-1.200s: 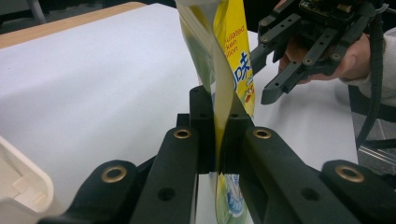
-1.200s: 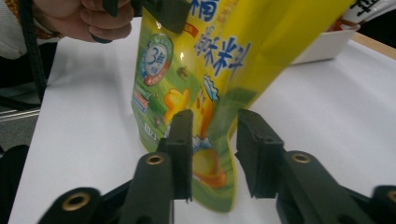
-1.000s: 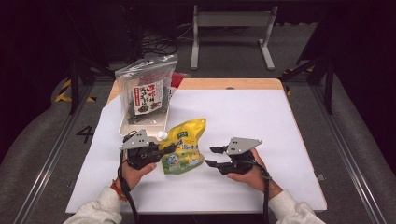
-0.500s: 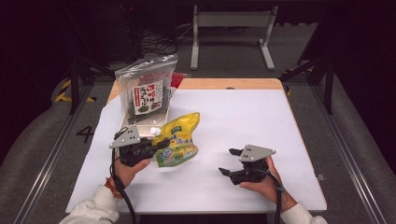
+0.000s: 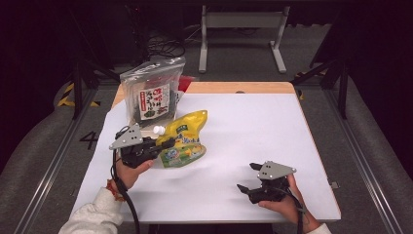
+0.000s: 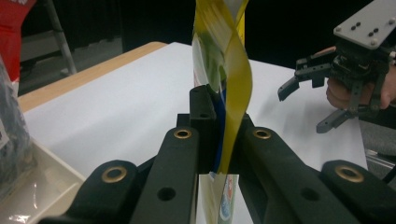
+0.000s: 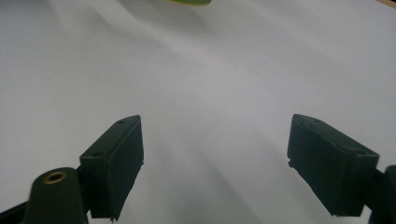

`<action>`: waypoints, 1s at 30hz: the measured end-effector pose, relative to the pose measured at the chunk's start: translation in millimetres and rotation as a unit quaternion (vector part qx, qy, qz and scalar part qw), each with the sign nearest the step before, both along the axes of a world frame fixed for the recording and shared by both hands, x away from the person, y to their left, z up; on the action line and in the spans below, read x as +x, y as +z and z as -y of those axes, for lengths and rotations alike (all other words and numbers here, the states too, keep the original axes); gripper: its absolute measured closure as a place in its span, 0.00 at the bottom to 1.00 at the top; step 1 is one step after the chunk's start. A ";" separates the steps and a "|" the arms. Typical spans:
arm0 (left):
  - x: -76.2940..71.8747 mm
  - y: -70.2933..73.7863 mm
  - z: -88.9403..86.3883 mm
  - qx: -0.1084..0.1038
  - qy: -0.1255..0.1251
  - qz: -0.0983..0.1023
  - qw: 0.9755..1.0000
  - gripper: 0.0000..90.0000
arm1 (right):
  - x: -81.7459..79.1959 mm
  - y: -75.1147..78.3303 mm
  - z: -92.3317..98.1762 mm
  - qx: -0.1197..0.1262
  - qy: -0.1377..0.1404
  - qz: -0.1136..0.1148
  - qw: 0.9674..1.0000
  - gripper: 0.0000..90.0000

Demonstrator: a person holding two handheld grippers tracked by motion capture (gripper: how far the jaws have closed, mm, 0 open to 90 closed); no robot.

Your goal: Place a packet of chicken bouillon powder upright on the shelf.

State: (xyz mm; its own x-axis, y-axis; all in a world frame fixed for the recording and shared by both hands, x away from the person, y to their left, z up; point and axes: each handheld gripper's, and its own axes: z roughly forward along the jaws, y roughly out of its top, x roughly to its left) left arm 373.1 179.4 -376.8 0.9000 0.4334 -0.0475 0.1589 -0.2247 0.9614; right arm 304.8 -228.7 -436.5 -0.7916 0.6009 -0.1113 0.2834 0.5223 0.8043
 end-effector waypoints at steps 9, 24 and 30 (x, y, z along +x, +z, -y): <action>4.4 9.4 -4.3 -0.002 0.005 0.017 1.000 0.97 | -14.9 -0.3 12.3 0.008 -0.016 -0.003 1.000 0.19; 10.4 21.8 -20.0 -0.005 0.028 0.045 0.999 0.97 | -18.3 -4.2 12.4 0.019 -0.016 -0.009 1.000 0.17; 13.3 29.5 -29.0 -0.006 0.035 0.056 0.998 0.97 | -17.0 -6.0 11.6 0.017 -0.014 -0.011 1.000 0.17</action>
